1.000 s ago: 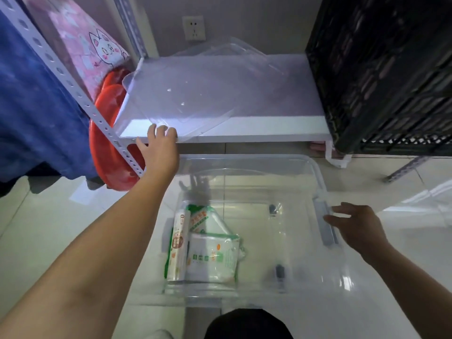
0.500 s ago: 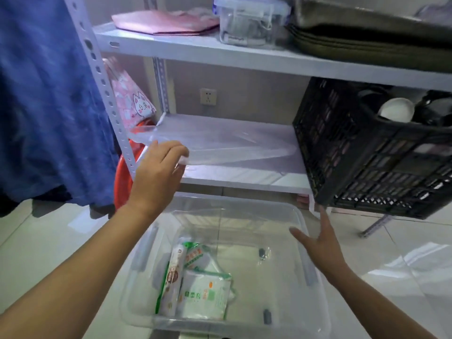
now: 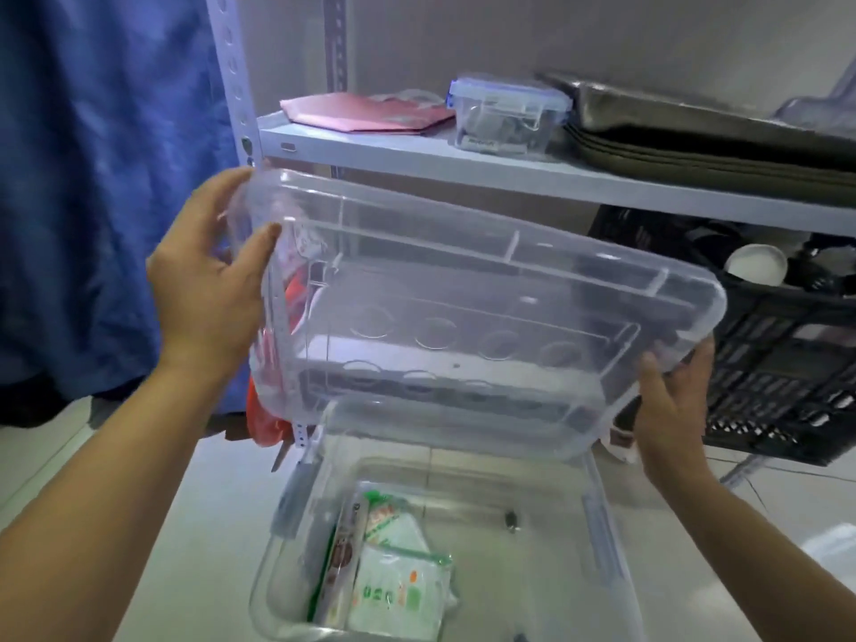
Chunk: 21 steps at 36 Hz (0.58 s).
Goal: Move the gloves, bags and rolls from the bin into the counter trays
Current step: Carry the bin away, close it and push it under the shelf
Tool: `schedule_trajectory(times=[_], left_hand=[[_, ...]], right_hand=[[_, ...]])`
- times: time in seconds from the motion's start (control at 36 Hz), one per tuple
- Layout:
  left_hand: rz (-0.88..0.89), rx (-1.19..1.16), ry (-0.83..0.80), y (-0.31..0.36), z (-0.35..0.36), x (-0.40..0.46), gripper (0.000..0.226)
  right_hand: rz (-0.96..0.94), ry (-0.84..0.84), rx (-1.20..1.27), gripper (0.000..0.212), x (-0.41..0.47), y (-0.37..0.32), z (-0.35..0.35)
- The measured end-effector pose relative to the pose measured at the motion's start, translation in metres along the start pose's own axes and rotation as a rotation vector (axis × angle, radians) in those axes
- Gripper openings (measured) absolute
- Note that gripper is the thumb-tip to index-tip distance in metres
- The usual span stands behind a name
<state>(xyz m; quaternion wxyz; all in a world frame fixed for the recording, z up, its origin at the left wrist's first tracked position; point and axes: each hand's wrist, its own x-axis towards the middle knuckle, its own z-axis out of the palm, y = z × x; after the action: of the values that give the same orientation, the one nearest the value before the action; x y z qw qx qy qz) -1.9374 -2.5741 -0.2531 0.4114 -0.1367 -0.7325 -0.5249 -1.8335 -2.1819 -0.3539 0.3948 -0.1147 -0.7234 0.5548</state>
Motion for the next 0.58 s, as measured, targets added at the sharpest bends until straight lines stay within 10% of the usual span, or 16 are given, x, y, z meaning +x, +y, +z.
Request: schedule_trajectory(times=[0.25, 0.58], left_hand=[[-0.210, 0.213, -0.047, -0.049, 0.001, -0.009, 0.040], [-0.680, 0.194, -0.514, -0.131, 0.047, -0.111, 0.058]], right_hand=[[-0.018, -0.111, -0.434, 0.052, -0.003, 0.003, -0.026], [0.641, -0.314, -0.634, 0.037, -0.019, 0.089, -0.045]])
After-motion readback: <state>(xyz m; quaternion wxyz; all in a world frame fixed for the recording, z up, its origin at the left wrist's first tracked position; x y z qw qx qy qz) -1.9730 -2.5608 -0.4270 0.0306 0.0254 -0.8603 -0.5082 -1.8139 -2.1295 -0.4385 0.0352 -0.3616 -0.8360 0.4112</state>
